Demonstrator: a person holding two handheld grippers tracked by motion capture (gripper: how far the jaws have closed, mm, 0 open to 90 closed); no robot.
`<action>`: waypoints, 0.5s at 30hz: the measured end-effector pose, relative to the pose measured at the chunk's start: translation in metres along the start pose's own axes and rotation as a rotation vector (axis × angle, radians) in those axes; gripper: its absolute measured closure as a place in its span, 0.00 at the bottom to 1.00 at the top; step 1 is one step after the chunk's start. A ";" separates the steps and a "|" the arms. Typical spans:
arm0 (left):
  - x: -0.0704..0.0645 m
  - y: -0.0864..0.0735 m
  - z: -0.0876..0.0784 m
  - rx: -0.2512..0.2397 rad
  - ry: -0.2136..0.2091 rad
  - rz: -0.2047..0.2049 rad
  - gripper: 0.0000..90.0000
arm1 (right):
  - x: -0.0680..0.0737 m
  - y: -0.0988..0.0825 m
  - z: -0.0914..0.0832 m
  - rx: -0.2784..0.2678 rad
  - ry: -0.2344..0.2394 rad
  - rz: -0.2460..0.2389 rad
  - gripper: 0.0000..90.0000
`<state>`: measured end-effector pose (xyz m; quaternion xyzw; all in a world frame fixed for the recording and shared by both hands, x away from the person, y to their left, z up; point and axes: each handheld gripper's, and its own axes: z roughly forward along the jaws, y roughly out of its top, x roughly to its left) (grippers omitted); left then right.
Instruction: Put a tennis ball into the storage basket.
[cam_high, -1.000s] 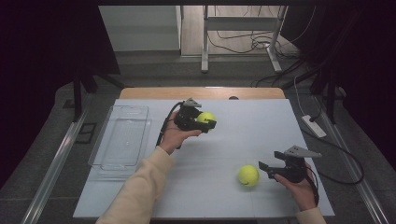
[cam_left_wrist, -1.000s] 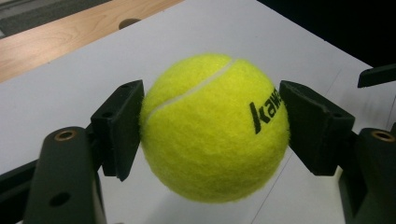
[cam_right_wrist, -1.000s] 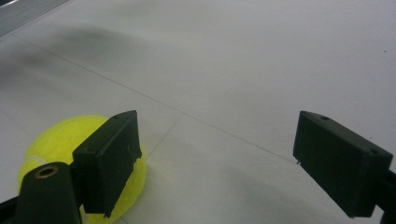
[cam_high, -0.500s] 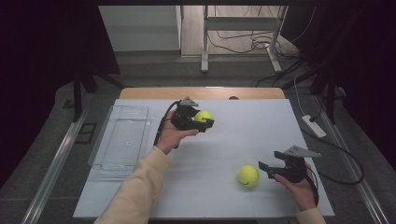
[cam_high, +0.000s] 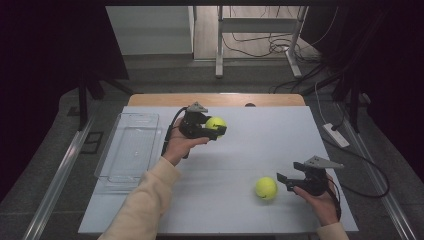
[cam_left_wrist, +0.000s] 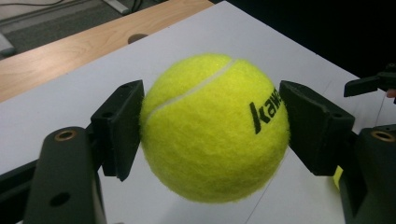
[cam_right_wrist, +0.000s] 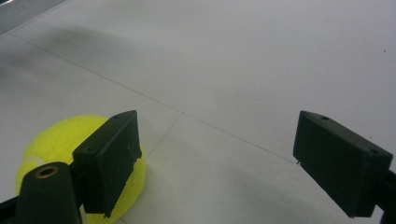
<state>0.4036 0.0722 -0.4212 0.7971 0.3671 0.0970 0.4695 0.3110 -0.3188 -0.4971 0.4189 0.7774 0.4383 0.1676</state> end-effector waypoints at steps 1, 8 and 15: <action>0.000 0.000 -0.001 -0.001 0.003 -0.001 0.30 | 0.000 0.000 0.000 0.000 0.000 0.000 0.17; 0.005 -0.001 -0.015 -0.027 0.025 -0.006 0.30 | 0.000 0.000 0.000 -0.001 0.001 -0.002 0.17; 0.012 -0.003 -0.028 -0.033 0.052 -0.011 0.30 | 0.000 0.001 0.000 -0.001 0.000 -0.002 0.17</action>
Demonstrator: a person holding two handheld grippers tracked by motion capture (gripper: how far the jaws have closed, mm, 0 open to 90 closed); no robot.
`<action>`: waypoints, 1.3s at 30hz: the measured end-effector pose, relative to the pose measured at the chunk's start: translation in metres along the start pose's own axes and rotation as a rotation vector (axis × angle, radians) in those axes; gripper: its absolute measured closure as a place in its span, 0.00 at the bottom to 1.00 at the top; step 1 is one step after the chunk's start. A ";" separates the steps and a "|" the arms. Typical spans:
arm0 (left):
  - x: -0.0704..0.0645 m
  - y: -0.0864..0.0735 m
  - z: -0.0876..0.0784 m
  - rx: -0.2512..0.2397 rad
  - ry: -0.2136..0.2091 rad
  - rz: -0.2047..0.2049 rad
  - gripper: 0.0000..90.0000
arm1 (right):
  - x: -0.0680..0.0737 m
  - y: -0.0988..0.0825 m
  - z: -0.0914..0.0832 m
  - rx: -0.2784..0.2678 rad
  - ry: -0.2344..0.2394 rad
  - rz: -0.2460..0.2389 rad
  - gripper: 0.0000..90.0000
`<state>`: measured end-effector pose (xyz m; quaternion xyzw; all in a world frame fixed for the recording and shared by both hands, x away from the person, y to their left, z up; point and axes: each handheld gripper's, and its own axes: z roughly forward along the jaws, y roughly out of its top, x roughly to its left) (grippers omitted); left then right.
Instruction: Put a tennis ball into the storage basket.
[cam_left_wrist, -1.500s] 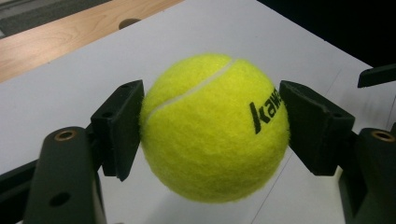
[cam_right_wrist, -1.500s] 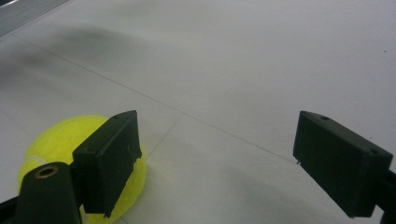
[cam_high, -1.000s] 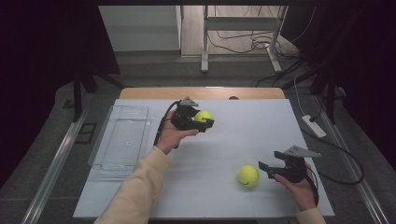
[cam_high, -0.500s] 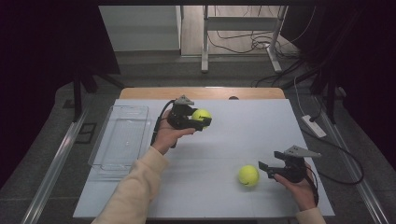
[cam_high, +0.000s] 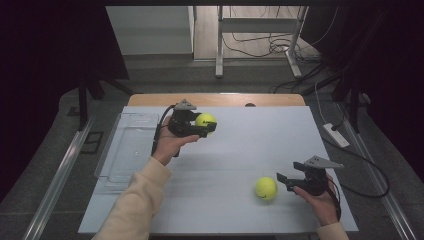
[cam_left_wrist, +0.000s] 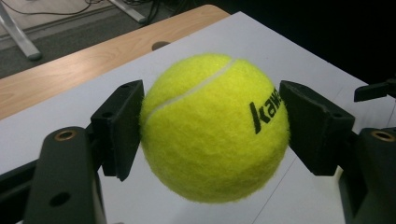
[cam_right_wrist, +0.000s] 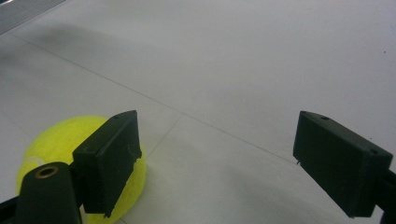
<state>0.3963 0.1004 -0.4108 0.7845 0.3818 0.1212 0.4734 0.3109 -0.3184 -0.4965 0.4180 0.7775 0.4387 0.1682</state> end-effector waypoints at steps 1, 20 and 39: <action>0.001 0.000 -0.002 -0.003 0.004 -0.004 0.30 | 0.000 0.000 0.000 0.000 0.000 0.000 0.17; 0.012 -0.004 -0.016 -0.019 0.023 -0.022 0.30 | 0.000 0.000 0.000 0.000 -0.003 0.002 0.17; 0.023 -0.008 -0.029 -0.054 0.046 -0.056 0.30 | 0.001 0.000 0.000 0.001 -0.003 0.000 0.17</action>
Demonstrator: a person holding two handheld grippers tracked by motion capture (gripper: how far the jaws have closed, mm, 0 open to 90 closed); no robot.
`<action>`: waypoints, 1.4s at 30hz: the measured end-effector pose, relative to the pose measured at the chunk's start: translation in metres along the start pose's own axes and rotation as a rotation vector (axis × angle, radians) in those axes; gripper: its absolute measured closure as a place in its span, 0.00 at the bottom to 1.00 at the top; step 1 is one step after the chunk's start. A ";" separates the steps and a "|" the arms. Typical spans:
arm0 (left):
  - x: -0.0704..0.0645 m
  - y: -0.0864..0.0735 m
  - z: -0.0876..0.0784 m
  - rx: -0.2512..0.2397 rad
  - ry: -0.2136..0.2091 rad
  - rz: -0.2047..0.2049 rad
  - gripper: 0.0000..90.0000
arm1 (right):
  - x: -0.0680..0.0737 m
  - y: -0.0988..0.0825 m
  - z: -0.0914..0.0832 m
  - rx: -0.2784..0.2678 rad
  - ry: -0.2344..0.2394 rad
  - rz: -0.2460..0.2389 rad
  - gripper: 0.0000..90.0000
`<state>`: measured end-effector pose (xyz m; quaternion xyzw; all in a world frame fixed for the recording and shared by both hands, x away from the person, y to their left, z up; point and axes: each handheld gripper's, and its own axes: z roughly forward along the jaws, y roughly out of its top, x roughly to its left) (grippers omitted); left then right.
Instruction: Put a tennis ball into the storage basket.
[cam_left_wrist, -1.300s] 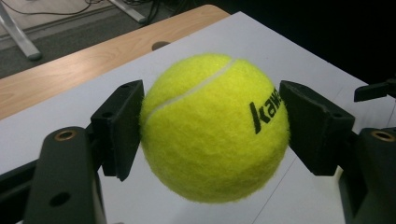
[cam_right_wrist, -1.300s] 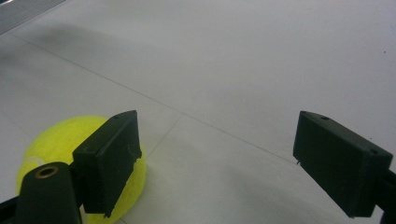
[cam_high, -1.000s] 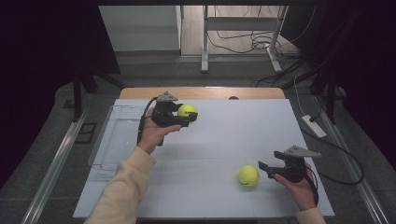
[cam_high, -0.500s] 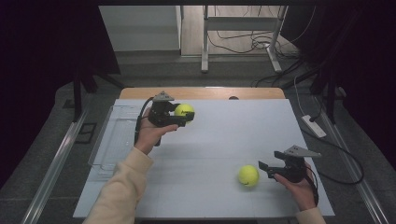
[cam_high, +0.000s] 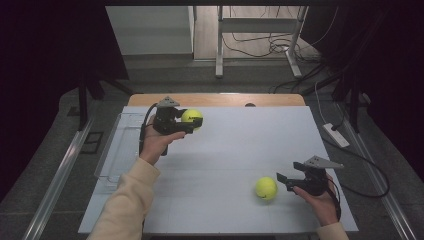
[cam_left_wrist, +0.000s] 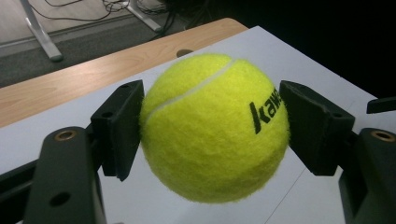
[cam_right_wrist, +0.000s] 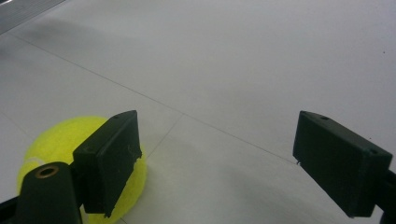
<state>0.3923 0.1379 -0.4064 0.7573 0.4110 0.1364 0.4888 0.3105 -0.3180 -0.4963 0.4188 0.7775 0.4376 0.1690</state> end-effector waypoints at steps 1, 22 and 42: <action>0.001 0.000 -0.001 -0.002 0.001 -0.002 0.30 | 0.000 0.000 0.000 0.000 0.000 0.000 0.17; 0.013 -0.003 -0.018 -0.029 0.057 -0.020 0.30 | 0.000 0.000 0.000 0.004 -0.004 0.000 0.17; 0.030 -0.012 -0.034 -0.027 0.112 -0.046 0.30 | 0.000 0.000 0.000 0.002 -0.004 0.001 0.17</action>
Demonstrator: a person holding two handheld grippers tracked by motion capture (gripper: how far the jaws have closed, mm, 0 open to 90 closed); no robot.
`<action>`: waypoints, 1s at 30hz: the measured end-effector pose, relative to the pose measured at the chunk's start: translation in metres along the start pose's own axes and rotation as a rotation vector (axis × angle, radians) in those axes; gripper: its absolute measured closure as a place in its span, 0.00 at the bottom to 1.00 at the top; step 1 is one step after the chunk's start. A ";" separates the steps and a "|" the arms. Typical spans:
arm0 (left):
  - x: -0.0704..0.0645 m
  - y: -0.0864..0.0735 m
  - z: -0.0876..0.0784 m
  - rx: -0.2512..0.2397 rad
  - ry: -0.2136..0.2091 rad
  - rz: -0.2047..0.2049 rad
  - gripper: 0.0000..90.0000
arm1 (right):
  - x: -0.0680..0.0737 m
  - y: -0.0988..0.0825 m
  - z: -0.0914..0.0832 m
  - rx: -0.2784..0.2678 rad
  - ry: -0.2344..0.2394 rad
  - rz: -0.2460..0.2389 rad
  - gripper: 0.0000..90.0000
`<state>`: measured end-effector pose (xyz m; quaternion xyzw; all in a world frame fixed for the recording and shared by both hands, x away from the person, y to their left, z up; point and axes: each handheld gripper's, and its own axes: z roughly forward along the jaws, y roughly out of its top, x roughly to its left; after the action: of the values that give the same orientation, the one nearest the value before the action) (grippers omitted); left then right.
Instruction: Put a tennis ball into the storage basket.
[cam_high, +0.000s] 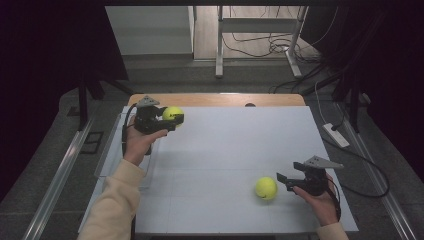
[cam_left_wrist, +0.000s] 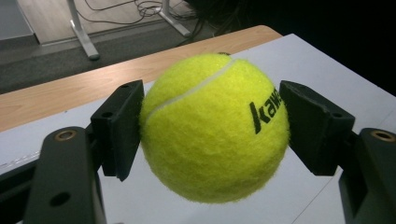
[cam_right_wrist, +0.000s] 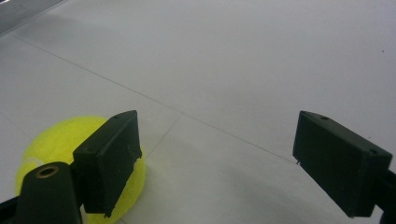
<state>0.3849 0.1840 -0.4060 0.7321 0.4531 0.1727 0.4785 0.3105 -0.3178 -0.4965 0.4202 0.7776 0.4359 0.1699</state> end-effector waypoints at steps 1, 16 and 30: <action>0.001 -0.001 -0.001 0.001 0.005 0.000 0.30 | 0.000 0.000 0.000 0.000 0.000 0.000 0.17; 0.019 -0.008 -0.016 -0.001 0.055 -0.023 0.30 | 0.001 0.001 0.000 0.000 0.000 0.001 0.17; 0.028 -0.010 -0.025 -0.011 0.080 -0.037 0.30 | 0.001 0.001 0.000 0.000 -0.001 0.000 0.17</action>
<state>0.3773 0.2223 -0.4072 0.7135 0.4842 0.1954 0.4673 0.3103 -0.3172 -0.4958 0.4205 0.7773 0.4358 0.1703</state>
